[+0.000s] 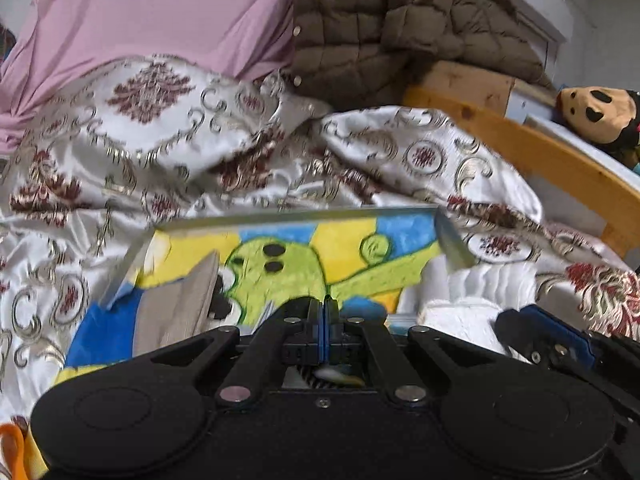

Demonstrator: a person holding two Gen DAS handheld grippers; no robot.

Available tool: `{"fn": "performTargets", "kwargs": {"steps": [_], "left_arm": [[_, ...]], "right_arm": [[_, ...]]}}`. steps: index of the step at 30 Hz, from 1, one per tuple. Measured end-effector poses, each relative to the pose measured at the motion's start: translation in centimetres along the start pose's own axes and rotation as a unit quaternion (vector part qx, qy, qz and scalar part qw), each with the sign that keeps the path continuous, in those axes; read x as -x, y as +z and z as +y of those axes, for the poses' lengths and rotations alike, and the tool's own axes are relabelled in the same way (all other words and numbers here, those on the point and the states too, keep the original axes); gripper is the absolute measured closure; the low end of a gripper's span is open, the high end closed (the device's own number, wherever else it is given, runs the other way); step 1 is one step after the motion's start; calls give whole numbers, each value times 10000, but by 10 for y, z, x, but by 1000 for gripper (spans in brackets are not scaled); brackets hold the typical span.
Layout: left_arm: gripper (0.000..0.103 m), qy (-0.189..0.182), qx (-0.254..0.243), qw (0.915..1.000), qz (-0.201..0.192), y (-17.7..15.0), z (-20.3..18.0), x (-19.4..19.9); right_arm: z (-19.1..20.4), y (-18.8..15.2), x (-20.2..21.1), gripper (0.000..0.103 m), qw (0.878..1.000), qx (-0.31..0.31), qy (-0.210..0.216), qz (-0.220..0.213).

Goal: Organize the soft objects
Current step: 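Open both tools to release the items into the tray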

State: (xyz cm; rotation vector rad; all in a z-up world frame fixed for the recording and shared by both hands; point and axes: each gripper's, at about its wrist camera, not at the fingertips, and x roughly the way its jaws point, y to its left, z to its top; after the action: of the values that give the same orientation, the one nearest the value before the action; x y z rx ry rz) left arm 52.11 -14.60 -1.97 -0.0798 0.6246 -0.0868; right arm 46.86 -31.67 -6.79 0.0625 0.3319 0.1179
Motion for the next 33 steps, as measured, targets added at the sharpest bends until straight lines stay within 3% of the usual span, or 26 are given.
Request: {"fn": "performTargets", "kwargs": {"steps": [3,9,11,13,15,18,23,29,33], "left_arm": [[102,18,7,10000,75,-3,4,1],[90,-15,76,9999,140,-2,6,8],[83,-41,129,9998,135,-1,6,13],[64,-74,153,9998,84,1,5,20],[57,-80,140,9999,37,3,4,27],[50,-114,97,9999,-40,7,2,40],[38,-91,100,9996,-230,10,1,63],[31,3,80,9986,-525,9,5,94],[19,97,44,9955,-937,4,9,121]], "right_arm": [[12,-1,2,95,10000,72,-22,2],[15,4,8,92,9998,187,-41,27],[12,6,11,83,9999,119,-43,11],[9,8,16,71,9999,84,-65,-22],[8,10,22,65,9999,76,-69,-66],[6,13,28,56,9998,59,-113,-160],[5,19,42,49,9994,83,-194,-280],[6,24,63,29,9988,109,-198,-438],[7,30,81,14,9980,144,-178,-592]]}}
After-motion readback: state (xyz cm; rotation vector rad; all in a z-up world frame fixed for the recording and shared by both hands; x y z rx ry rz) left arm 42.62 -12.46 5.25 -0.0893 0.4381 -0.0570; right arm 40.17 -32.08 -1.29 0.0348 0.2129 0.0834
